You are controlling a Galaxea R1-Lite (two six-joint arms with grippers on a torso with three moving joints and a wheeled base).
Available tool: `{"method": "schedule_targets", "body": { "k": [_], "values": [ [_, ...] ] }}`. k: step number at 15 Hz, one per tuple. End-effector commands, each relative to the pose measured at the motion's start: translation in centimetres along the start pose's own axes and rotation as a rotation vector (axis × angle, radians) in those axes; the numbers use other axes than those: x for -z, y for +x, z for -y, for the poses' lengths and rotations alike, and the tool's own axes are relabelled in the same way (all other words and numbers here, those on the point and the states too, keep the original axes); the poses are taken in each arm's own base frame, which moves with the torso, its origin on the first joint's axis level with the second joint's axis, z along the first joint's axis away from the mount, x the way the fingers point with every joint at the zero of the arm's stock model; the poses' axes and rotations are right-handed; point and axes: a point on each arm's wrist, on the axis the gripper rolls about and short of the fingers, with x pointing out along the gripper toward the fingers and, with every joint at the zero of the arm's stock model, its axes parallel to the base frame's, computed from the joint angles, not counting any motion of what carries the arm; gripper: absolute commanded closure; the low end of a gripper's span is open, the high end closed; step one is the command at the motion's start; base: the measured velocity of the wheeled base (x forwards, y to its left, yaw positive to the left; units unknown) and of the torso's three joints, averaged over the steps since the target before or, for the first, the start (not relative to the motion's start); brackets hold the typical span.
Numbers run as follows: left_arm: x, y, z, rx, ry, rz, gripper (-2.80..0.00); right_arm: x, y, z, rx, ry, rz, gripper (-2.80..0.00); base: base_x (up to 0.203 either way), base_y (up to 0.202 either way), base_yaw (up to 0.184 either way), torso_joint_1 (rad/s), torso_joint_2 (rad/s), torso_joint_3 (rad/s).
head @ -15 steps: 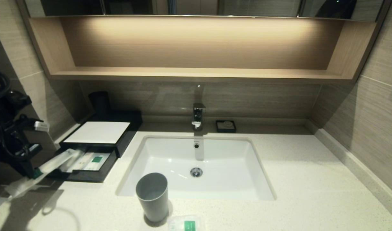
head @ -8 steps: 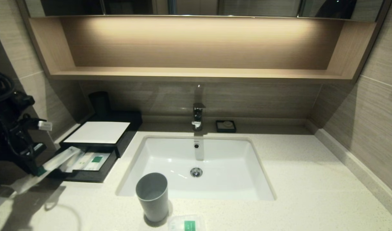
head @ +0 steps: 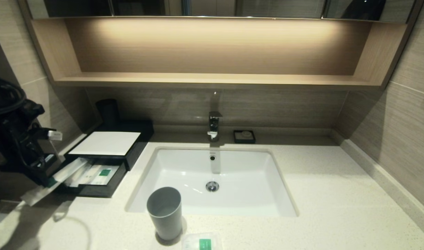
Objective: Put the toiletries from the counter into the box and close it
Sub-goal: Place the bathroom toiletry into the drawer
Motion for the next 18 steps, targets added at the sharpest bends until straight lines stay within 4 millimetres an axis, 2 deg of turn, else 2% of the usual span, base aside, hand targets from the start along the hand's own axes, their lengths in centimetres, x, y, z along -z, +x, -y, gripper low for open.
{"method": "schedule_targets", "body": {
  "k": [1,10,18],
  "values": [
    [-0.3,0.4,0.4,0.003,0.004,-0.005,0.00,0.0,0.0,0.0,0.000,0.000,-0.002,0.00,0.000,0.000,0.000,0.000,0.00,0.000],
    [-1.6,1.2,0.1,-0.017,-0.025,0.064,0.00,0.0,0.0,0.0,-0.001,0.000,-0.002,0.00,0.000,0.000,0.000,0.000,0.00,0.000],
    [-2.7,1.9,1.2,-0.018,-0.066,0.100,0.00,0.0,0.0,0.0,-0.002,0.000,-0.003,0.00,0.000,0.000,0.000,0.000,0.00,0.000]
  ]
}}
